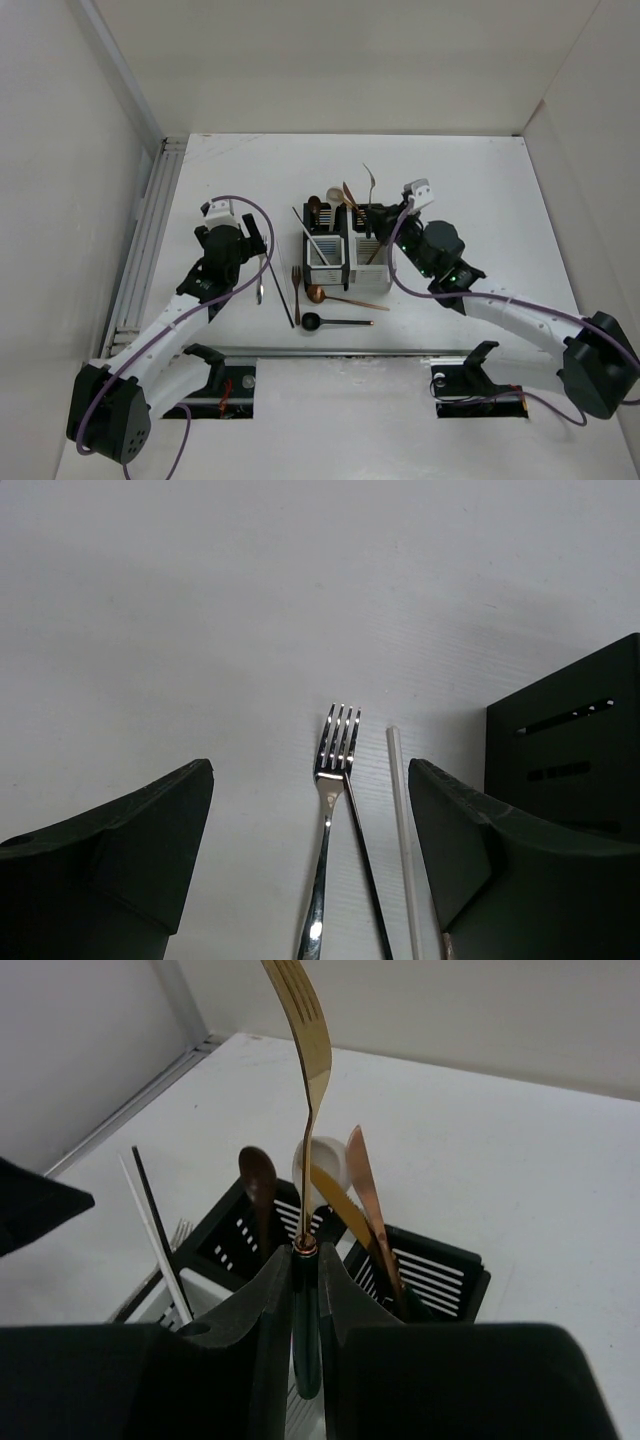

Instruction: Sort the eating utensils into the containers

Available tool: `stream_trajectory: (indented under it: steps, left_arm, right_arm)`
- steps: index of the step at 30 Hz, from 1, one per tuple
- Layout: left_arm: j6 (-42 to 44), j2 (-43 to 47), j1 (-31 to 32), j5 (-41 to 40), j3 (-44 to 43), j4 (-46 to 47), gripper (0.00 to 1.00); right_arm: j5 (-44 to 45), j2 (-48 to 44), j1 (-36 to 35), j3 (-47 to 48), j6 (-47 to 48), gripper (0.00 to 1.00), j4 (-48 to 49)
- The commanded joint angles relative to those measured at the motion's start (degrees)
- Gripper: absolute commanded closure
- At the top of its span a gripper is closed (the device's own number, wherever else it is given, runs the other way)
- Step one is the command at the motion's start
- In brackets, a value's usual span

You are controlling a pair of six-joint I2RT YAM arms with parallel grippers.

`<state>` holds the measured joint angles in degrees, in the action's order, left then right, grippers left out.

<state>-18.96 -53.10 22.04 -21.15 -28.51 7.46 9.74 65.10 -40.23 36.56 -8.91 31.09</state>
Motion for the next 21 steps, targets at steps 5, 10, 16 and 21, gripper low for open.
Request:
stream_trajectory:
  steps: [5, 10, 16, 21]
  left_arm:
    - [0.3, 0.3, -0.2, -0.8, -0.8, 1.4, 0.23]
    - [0.3, -0.2, -0.2, -0.3, -0.8, 1.4, 0.23]
    - [0.3, -0.2, -0.2, -0.3, -1.3, 1.4, 0.23]
    - [0.3, -0.2, -0.2, -0.3, -1.3, 1.4, 0.23]
  right_arm:
    - [-2.5, -1.6, -2.5, -7.0, 0.6, 1.0, 8.8]
    - [-1.8, 2.0, -3.1, -9.8, 0.1, 1.0, 12.0]
    - [-0.4, 5.6, -3.1, -11.1, -0.4, 1.0, 17.5]
    - [-0.4, 9.4, -3.1, -12.2, -2.6, 0.96, 18.0]
